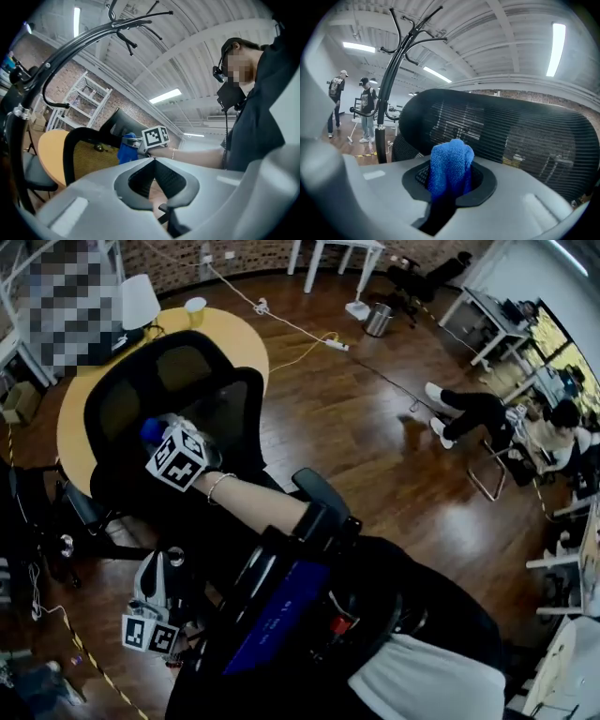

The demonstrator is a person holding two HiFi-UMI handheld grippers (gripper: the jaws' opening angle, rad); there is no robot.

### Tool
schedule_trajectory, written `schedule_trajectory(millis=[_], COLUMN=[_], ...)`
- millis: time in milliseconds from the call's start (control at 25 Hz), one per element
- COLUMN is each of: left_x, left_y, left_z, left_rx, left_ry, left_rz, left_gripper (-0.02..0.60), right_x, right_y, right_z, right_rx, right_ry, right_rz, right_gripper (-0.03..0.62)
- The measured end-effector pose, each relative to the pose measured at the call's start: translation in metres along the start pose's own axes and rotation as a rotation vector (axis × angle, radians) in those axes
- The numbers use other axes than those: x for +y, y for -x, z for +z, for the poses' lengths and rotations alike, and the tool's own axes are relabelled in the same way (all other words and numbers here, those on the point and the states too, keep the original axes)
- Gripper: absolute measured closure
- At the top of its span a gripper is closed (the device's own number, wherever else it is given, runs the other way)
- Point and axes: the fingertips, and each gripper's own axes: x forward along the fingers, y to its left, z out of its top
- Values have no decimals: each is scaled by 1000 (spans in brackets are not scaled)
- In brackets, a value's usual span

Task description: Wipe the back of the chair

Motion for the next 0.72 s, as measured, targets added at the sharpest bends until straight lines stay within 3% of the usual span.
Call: schedule_trajectory(millis=[120, 200, 520, 720], left_x=[-28, -37, -30, -28], left_y=[-29, -31, -14, -16], left_z=[19, 25, 20, 17], left_rx=[16, 29, 52, 56], left_ry=[-26, -35, 0, 0], left_rz=[-140, -182, -162, -155], left_gripper=[577, 577, 577, 577], right_x=[-3, 8, 51, 52], right_y=[16, 16, 4, -1], right_z=[19, 27, 33, 29], right_rx=[32, 54, 75, 48], right_ry=[12, 37, 74, -16], right_rz=[15, 36, 107, 135], right_gripper=[528, 528, 528, 528])
